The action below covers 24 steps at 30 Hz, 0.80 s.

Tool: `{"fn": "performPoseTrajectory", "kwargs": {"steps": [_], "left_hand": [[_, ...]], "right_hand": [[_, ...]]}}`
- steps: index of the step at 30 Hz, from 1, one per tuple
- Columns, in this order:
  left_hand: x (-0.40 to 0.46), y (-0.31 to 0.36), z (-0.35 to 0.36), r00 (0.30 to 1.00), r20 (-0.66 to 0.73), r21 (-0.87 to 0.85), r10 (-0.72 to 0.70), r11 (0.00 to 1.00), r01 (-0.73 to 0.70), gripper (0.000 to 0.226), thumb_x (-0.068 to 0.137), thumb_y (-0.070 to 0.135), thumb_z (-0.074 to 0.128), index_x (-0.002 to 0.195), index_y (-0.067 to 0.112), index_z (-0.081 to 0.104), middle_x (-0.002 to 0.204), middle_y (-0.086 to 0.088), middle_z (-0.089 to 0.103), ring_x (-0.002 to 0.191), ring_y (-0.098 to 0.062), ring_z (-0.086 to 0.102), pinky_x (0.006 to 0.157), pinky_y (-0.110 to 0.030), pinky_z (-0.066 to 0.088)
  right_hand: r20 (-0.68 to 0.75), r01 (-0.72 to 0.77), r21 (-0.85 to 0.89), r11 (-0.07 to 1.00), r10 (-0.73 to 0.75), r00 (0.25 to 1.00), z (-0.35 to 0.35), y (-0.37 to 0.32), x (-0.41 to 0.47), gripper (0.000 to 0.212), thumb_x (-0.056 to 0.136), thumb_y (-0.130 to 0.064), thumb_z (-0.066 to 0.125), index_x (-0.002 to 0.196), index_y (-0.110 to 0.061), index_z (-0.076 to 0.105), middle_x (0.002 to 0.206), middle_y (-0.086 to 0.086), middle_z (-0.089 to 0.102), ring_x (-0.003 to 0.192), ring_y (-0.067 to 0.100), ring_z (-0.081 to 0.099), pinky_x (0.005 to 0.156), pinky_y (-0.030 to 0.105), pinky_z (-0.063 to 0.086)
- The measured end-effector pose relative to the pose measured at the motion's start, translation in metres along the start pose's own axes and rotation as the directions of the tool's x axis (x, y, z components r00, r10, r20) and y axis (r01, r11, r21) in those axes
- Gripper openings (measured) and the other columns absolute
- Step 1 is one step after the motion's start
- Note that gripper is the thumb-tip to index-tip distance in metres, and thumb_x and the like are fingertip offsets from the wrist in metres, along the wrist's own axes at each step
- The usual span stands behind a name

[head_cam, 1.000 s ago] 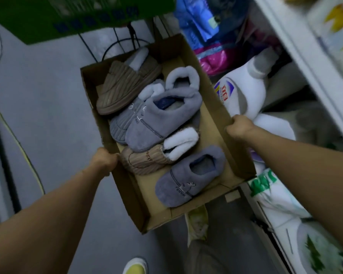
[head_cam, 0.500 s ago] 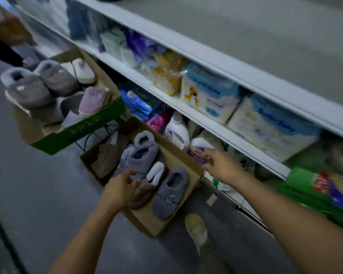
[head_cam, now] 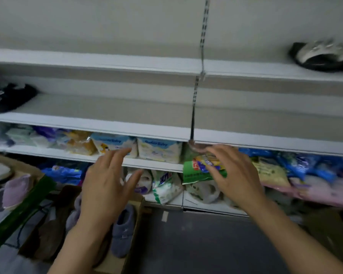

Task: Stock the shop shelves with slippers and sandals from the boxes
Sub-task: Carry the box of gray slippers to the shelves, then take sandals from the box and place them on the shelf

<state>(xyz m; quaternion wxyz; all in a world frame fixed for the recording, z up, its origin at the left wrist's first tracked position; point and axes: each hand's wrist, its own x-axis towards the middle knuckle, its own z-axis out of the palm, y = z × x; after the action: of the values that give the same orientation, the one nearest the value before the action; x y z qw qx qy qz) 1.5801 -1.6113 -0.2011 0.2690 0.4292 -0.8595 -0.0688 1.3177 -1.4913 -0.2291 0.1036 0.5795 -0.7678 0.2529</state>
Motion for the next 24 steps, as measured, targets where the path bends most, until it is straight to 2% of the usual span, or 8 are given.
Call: {"fn": "performPoseTrajectory", "kwargs": {"steps": [2,5,9,13,17,24], "left_hand": [[0.007,0.039,-0.009,0.996,-0.014,-0.018,0.09,0.996,-0.09,0.06,0.084,0.051,0.051,0.134,0.02,0.043,0.115,-0.005,0.06,0.101,-0.029,0.061,0.082,-0.046,0.05],[0.012,0.099,-0.014,0.978,-0.043,-0.059,0.206,0.976,-0.209,0.063,0.085,0.046,0.058,0.138,0.019,0.038,0.117,-0.005,0.062,0.101,-0.029,0.062,0.081,-0.048,0.05],[0.012,0.185,-0.007,0.936,-0.029,-0.049,0.351,0.935,-0.352,0.061,0.086,0.048,0.055,0.138,0.02,0.041,0.113,-0.005,0.063,0.096,-0.029,0.062,0.073,-0.043,0.048],[0.0,0.283,0.013,0.875,-0.056,-0.058,0.482,0.873,-0.484,0.052,0.086,0.047,0.055,0.132,0.023,0.052,0.111,-0.005,0.063,0.087,-0.029,0.063,0.06,-0.032,0.042],[-0.028,0.391,0.045,0.809,-0.101,-0.128,0.579,0.799,-0.587,0.044,0.087,0.046,0.059,0.124,0.022,0.06,0.11,-0.003,0.063,0.088,-0.026,0.062,0.066,-0.034,0.044],[-0.084,0.555,0.118,0.727,-0.045,-0.224,0.685,0.702,-0.676,0.052,0.084,0.052,0.055,0.129,0.026,0.052,0.111,0.002,0.063,0.097,-0.027,0.062,0.073,-0.037,0.048]], "right_hand": [[-0.07,-0.036,-0.068,0.997,0.031,0.997,-0.042,0.026,-0.016,0.046,0.086,-0.047,0.046,0.125,-0.025,0.055,0.129,-0.003,0.056,0.115,0.019,0.051,0.092,0.036,0.04],[-0.144,-0.112,-0.13,0.985,0.093,0.985,-0.103,0.066,-0.045,0.05,0.086,-0.047,0.046,0.128,-0.022,0.053,0.13,0.001,0.054,0.115,0.024,0.052,0.093,0.038,0.039],[-0.265,-0.191,-0.206,0.96,0.134,0.955,-0.186,0.121,-0.089,0.051,0.085,-0.042,0.058,0.13,-0.019,0.052,0.126,0.004,0.057,0.111,0.025,0.055,0.086,0.04,0.047],[-0.32,-0.29,-0.225,0.93,0.211,0.924,-0.259,0.178,-0.143,0.056,0.084,-0.035,0.067,0.134,-0.023,0.047,0.126,0.001,0.053,0.111,0.022,0.054,0.076,0.037,0.052],[-0.372,-0.384,-0.312,0.869,0.26,0.891,-0.323,0.24,-0.211,0.059,0.081,-0.037,0.071,0.133,-0.022,0.049,0.124,0.003,0.056,0.111,0.024,0.055,0.081,0.037,0.048],[-0.366,-0.507,-0.378,0.775,0.378,0.85,-0.398,0.334,-0.323,0.056,0.083,-0.042,0.068,0.133,-0.024,0.049,0.118,0.004,0.06,0.11,0.028,0.058,0.078,0.039,0.051]]}}
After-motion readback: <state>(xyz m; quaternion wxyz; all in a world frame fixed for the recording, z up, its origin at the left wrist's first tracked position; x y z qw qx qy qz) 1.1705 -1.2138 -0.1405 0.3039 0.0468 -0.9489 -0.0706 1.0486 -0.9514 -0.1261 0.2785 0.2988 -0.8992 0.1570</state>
